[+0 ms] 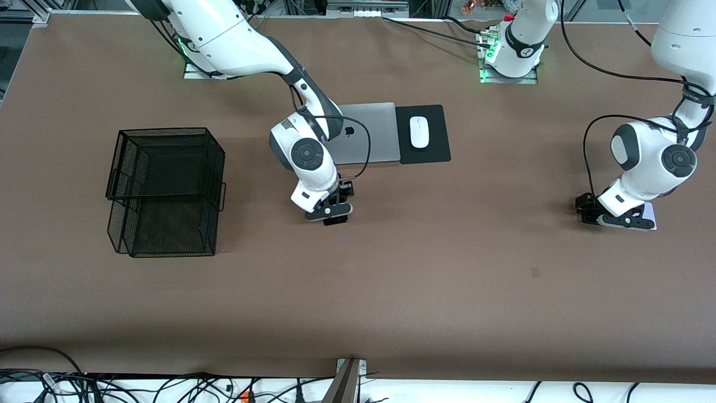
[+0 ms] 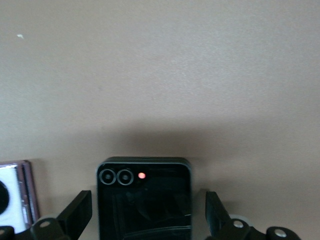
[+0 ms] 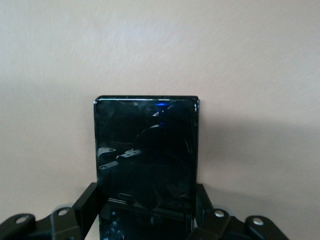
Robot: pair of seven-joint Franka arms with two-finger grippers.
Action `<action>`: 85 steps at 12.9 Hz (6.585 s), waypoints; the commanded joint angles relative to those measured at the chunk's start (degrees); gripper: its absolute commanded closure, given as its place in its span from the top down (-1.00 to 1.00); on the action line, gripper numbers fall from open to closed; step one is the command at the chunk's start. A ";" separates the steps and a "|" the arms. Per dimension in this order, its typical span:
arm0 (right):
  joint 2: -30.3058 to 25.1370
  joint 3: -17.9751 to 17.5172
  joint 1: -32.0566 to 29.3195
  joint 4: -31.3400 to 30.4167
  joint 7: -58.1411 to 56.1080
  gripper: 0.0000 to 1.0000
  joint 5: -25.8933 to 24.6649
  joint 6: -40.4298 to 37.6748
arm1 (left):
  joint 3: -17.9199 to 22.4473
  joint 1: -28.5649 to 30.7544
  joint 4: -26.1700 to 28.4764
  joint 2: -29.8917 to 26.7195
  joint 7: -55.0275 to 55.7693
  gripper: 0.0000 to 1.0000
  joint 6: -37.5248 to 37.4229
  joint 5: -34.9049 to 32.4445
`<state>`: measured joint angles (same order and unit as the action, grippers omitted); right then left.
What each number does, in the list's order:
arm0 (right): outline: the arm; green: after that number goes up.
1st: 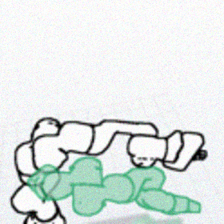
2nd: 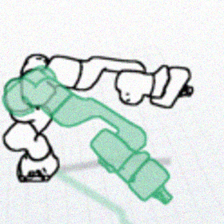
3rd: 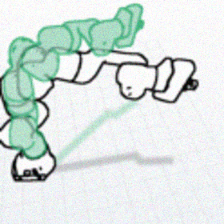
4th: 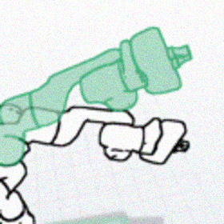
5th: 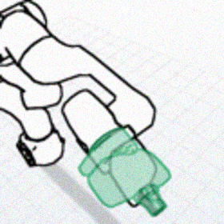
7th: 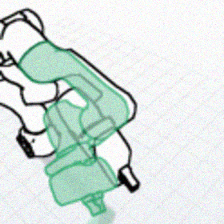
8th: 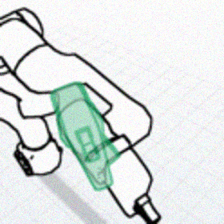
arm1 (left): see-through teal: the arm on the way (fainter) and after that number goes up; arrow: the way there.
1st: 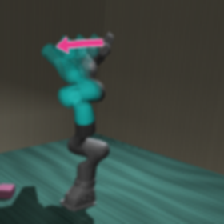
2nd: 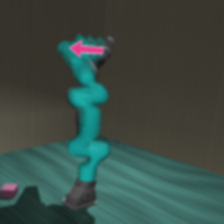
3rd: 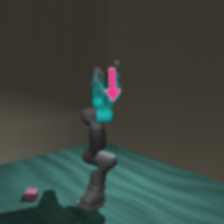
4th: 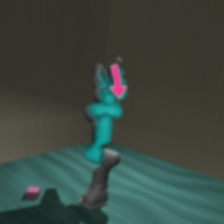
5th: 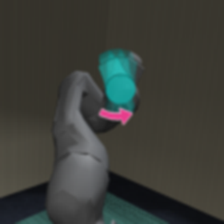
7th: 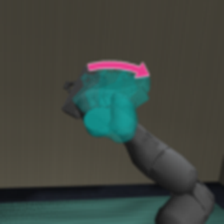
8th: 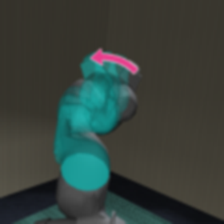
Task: Place phones with both arms
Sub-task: 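Carry the black phone with the right gripper over the mesh basket, then lower the black phone into the basket while the left gripper grasps the flip phone, then carry the black flip phone with the left gripper toward the laptop, then set the flip phone down with the left gripper while the right gripper releases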
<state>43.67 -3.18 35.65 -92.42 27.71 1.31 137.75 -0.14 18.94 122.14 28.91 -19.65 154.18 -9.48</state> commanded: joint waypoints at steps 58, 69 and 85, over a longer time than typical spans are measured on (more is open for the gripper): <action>-30.92 44.58 0.21 -29.40 -37.90 0.70 0.36 -21.03 | -4.17 -47.84 -50.48 23.54 57.79 -0.63 -25.50 7.01; -29.96 44.40 0.56 -9.64 -36.58 0.98 4.83 -33.76 | -1.53 -55.06 -68.06 36.11 65.61 -0.66 -24.89 7.19; -28.11 44.31 3.99 -4.26 -31.41 0.98 7.22 -36.23 | 0.58 -56.74 -68.36 33.68 63.62 1.00 -33.66 7.01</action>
<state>15.15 40.76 38.03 -98.60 -6.14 7.43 102.84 -0.24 -37.79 54.58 64.44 47.22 125.05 -3.06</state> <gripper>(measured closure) 0.004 0.000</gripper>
